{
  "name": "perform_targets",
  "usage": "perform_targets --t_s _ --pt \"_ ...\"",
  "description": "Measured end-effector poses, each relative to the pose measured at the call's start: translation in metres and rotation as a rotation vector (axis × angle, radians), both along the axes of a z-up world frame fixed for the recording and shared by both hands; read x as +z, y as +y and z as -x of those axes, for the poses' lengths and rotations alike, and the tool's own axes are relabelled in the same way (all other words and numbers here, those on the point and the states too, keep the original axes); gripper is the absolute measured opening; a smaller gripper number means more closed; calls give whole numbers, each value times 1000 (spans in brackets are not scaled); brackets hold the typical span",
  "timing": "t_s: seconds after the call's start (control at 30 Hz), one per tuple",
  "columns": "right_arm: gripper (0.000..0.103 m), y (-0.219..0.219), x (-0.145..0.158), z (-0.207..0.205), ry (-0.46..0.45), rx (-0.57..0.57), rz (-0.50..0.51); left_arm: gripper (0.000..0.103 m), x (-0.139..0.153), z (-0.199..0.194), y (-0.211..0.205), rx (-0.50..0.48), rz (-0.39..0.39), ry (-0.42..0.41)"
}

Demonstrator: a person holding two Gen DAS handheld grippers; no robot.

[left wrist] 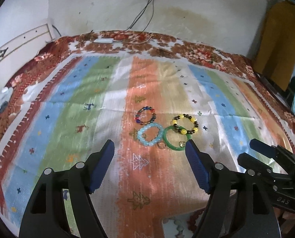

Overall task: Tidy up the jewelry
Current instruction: 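Move both open tools back toward the remaining bracelets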

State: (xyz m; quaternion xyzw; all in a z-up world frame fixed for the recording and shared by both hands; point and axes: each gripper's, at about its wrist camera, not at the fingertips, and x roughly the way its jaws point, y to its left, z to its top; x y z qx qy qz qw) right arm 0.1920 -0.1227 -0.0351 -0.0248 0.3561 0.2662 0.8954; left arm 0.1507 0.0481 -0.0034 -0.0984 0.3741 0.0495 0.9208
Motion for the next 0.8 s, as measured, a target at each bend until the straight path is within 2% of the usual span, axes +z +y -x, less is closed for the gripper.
perform_targets --t_s 0.8 --pt "66 13 -23 -52 147 -12 24 74 -29 -55 8 -10 -59 128"
